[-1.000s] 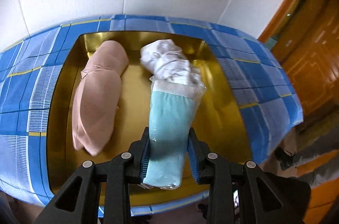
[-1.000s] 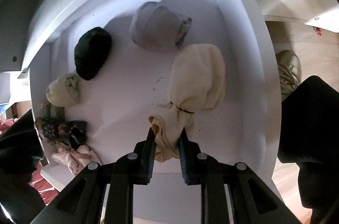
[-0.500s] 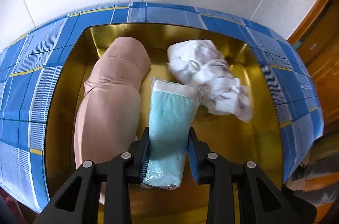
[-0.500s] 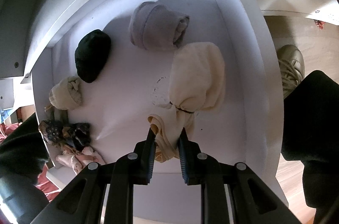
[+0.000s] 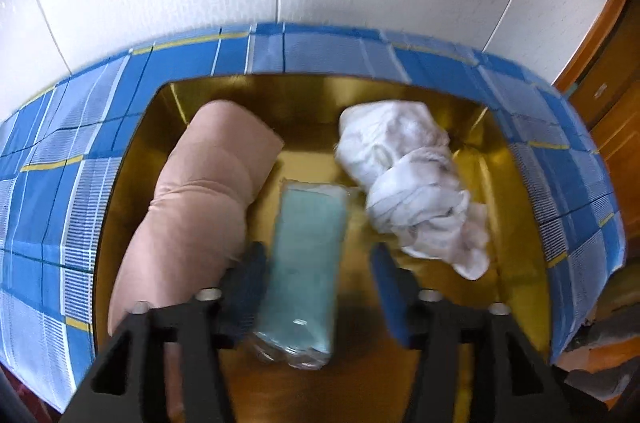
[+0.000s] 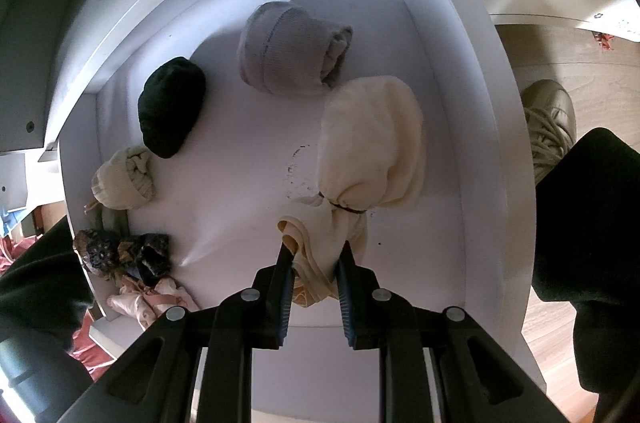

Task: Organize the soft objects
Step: 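Lower the mint-green pack beside the beige roll and open the left tool, then return the left tool from the gold box to the shelf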

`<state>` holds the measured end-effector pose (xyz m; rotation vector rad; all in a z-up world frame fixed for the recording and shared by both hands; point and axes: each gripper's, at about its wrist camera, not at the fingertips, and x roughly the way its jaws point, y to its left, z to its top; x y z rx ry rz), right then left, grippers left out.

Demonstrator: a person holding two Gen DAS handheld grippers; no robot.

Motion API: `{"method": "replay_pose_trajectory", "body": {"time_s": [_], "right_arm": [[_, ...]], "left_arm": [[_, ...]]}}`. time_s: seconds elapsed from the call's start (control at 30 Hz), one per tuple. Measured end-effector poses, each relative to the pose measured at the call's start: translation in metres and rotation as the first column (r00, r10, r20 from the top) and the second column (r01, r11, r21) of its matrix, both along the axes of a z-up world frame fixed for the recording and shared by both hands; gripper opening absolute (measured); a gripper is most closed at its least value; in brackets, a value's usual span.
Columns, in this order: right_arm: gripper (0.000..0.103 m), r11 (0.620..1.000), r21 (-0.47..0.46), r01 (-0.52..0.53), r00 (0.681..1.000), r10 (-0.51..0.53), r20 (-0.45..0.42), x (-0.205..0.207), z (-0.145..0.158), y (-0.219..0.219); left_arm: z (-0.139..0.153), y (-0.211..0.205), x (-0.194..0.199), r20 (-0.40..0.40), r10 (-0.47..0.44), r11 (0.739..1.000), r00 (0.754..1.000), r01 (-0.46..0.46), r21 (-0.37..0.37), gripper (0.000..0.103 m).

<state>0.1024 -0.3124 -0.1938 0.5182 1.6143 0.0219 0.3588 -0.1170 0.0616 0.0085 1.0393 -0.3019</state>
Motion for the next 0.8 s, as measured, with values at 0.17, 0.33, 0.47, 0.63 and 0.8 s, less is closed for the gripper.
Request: {"method": "replay_pose_trajectory", "body": {"time_s": [0.17, 0.33, 0.47, 0.63, 0.8], "right_arm": [[0.019, 1.0, -0.004, -0.001, 1.0, 0.001, 0.002, 0.0, 0.0, 0.001], [0.019, 1.0, -0.011, 0.0, 1.0, 0.0, 0.003, -0.001, -0.001, 0.002], [0.019, 1.0, -0.017, 0.0, 1.0, 0.0, 0.004, -0.001, -0.002, 0.003], [0.019, 1.0, -0.022, 0.0, 1.0, 0.0, 0.006, -0.001, -0.002, 0.004], [0.019, 0.999, -0.035, 0.001, 1.0, -0.001, 0.004, -0.002, -0.004, 0.006]], "left_arm": [[0.012, 0.001, -0.014, 0.057, -0.026, 1.0, 0.998, 0.026, -0.005, 0.07], [0.015, 0.008, -0.035, 0.095, -0.036, 0.999, 0.995, 0.039, -0.028, 0.08], [0.011, 0.015, -0.052, 0.104, -0.041, 0.998, 0.994, 0.045, -0.041, 0.08], [0.018, 0.02, -0.078, 0.166, -0.061, 0.995, 0.984, 0.074, -0.07, 0.08], [0.022, 0.016, -0.109, 0.223, -0.117, 0.988, 0.968, 0.138, -0.077, 0.083]]}}
